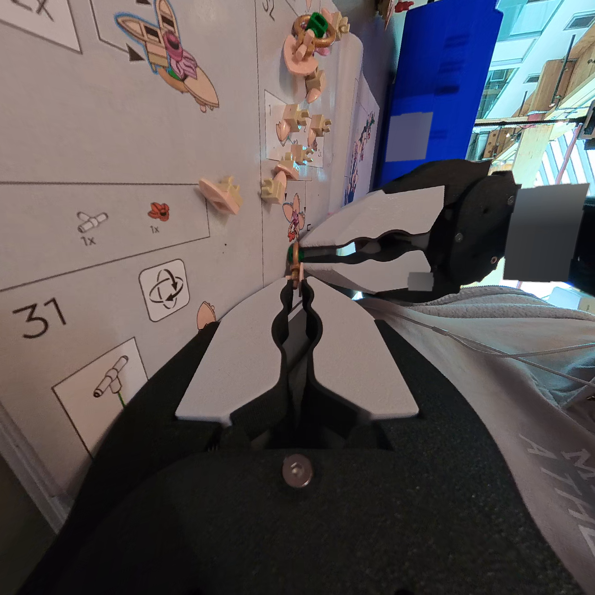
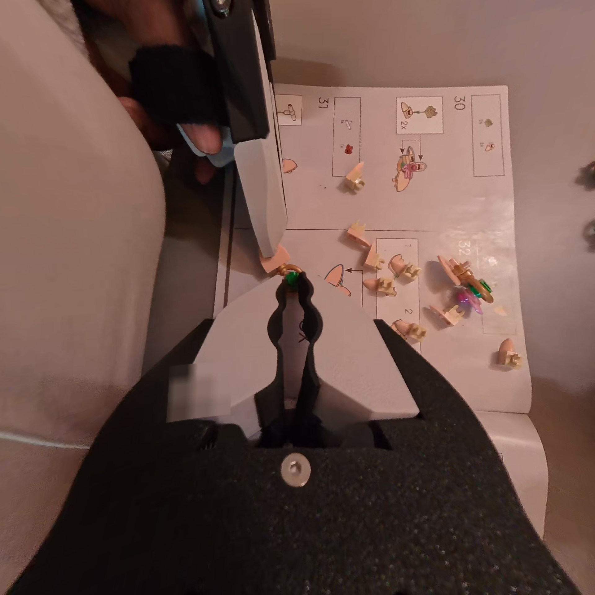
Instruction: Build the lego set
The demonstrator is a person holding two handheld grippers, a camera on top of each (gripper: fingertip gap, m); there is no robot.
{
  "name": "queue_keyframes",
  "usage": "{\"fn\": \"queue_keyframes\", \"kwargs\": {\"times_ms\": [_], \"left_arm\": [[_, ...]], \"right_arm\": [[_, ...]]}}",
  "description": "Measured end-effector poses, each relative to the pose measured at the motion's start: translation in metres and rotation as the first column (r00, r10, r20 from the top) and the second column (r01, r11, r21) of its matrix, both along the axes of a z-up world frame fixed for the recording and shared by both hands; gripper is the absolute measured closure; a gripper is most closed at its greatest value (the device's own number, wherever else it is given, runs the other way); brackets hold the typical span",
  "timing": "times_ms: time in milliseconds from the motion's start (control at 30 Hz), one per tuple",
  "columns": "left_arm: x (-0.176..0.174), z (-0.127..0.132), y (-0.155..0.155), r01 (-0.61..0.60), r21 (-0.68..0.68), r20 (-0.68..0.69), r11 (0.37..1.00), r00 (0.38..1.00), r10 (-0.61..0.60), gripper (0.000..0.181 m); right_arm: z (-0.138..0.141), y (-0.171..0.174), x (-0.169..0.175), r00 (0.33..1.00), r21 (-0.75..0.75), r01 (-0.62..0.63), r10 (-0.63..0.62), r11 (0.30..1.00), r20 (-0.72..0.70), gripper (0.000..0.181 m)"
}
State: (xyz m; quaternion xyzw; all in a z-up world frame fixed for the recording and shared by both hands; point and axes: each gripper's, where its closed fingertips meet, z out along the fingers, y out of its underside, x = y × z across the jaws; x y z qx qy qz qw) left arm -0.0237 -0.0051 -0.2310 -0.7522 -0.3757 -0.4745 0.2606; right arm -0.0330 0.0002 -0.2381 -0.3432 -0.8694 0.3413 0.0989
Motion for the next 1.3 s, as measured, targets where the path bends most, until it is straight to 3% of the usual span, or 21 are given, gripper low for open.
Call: {"fn": "queue_keyframes", "kwargs": {"times_ms": [433, 667, 867, 1300], "left_arm": [[-0.001, 0.0, 0.0, -0.002, -0.005, 0.015, 1.0, 1.0, 0.002, 0.176], [-0.002, 0.001, 0.0, -0.008, -0.002, 0.011, 1.0, 1.0, 0.008, 0.176], [-0.002, 0.001, 0.0, -0.001, 0.012, 0.012, 1.0, 1.0, 0.0, 0.176], [-0.002, 0.001, 0.0, 0.007, 0.024, 0.018, 1.0, 1.0, -0.007, 0.176]], "right_arm": [[0.0, 0.002, 0.003, 0.99, -0.041, -0.12, 0.117, 0.992, -0.072, 0.178], [0.012, 0.002, 0.002, 0.999, -0.124, 0.026, -0.023, 0.992, 0.028, 0.176], [0.006, 0.0, 0.001, 0.987, -0.08, 0.14, -0.134, 0.987, 0.083, 0.174], [0.002, 0.002, 0.003, 0.98, -0.013, 0.181, -0.179, 0.983, 0.088, 0.175]]}}
